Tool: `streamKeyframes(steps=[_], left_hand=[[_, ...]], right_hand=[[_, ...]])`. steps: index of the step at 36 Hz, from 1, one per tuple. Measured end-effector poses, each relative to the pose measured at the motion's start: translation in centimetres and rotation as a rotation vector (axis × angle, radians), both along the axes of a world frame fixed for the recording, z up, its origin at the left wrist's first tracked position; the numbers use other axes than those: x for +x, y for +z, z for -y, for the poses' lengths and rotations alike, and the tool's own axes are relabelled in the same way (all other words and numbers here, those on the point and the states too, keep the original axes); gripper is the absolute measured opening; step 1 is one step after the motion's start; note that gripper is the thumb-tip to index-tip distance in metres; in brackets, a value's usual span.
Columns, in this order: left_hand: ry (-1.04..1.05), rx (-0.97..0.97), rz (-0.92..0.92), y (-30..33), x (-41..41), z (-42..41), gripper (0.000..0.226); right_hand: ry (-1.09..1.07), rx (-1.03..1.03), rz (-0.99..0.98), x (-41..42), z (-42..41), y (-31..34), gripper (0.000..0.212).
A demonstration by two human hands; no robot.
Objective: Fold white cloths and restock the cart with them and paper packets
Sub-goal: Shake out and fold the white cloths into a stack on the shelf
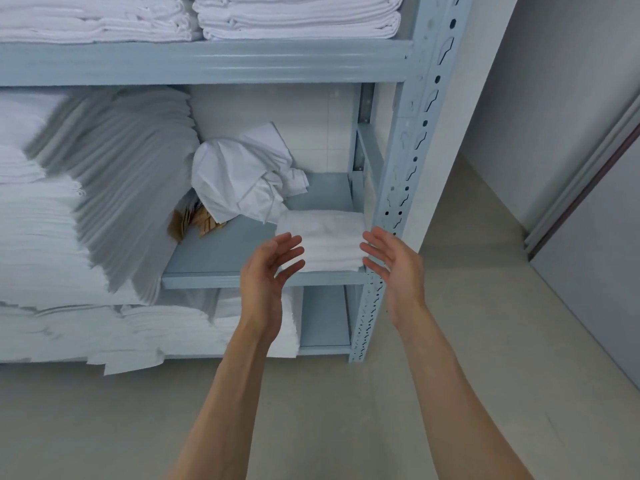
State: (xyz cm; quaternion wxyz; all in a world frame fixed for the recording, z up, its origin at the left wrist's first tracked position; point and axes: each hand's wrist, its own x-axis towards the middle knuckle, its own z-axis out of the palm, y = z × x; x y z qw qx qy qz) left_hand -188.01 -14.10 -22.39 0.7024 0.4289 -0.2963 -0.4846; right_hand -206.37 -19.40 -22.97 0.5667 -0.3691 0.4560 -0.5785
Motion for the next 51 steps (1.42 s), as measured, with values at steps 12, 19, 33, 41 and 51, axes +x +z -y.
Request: streamKeyframes(steps=[12,19,33,41,51], left_hand=[[0.026,0.074,0.013,-1.8,0.3,3.0,0.038],[0.039,0.209,-0.076,-6.6,3.1,9.2,0.033],[-0.047,0.732,0.061,-15.9,9.4,25.8,0.088],[-0.082,0.820,0.055,-18.8,10.3,29.2,0.091],[-0.190,0.802,-0.002,-21.4,10.6,29.2,0.080]], right_hand=[[0.017,0.091,-0.032,0.2,2.4,-3.7,0.024],[-0.039,0.298,-0.034,2.3,8.1,-8.0,0.036],[-0.177,0.726,0.007,5.8,21.5,-15.5,0.084],[-0.178,0.780,0.095,5.4,23.8,-17.7,0.083],[-0.112,0.682,0.264,4.6,24.2,-20.4,0.075]])
